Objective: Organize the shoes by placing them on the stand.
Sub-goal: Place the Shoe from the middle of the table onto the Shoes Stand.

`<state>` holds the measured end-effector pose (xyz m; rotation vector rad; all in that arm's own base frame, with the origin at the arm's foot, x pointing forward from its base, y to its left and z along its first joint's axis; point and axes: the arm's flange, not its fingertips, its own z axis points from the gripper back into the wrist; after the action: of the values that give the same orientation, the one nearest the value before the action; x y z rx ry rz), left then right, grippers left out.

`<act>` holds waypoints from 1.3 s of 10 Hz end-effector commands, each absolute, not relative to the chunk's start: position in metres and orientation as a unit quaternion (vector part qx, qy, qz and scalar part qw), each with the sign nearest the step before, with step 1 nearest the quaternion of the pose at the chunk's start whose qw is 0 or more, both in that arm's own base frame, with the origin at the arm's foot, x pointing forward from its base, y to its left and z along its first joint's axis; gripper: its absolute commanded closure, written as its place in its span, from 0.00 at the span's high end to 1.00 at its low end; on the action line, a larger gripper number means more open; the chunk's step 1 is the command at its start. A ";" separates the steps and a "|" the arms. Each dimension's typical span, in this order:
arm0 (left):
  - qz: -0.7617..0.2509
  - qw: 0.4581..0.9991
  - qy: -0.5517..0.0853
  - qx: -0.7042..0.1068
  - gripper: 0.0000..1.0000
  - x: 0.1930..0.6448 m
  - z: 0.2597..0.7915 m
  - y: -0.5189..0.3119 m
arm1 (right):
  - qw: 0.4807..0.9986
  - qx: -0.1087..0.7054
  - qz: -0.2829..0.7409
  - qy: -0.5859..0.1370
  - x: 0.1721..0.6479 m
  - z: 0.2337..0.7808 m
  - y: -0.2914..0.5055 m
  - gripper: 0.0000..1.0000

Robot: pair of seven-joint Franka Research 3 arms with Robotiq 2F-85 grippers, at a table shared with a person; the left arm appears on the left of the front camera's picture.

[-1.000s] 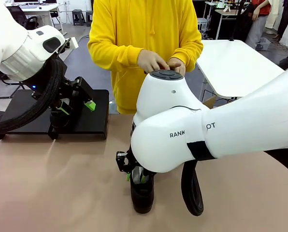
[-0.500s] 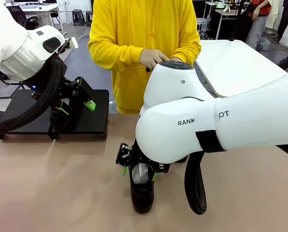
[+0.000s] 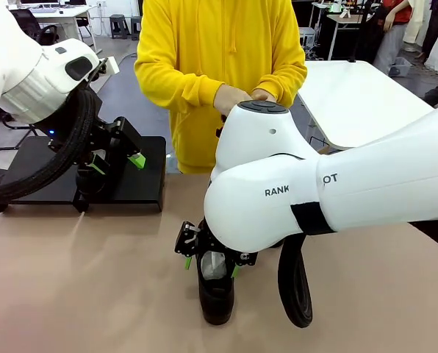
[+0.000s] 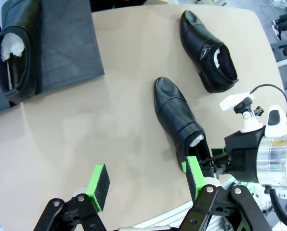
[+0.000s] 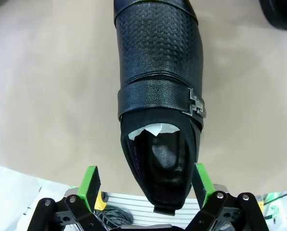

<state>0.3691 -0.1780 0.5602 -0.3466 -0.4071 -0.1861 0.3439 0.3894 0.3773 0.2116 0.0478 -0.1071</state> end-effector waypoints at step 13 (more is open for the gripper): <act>0.029 0.981 -0.084 -0.173 0.83 0.276 0.540 -0.227 | 0.972 0.080 -0.219 -0.028 0.321 0.436 0.127 1.00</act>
<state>0.2887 -0.2260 0.5421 -0.3291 -0.1886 0.0063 0.3204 0.1512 0.4478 0.1871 -0.0849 -0.2829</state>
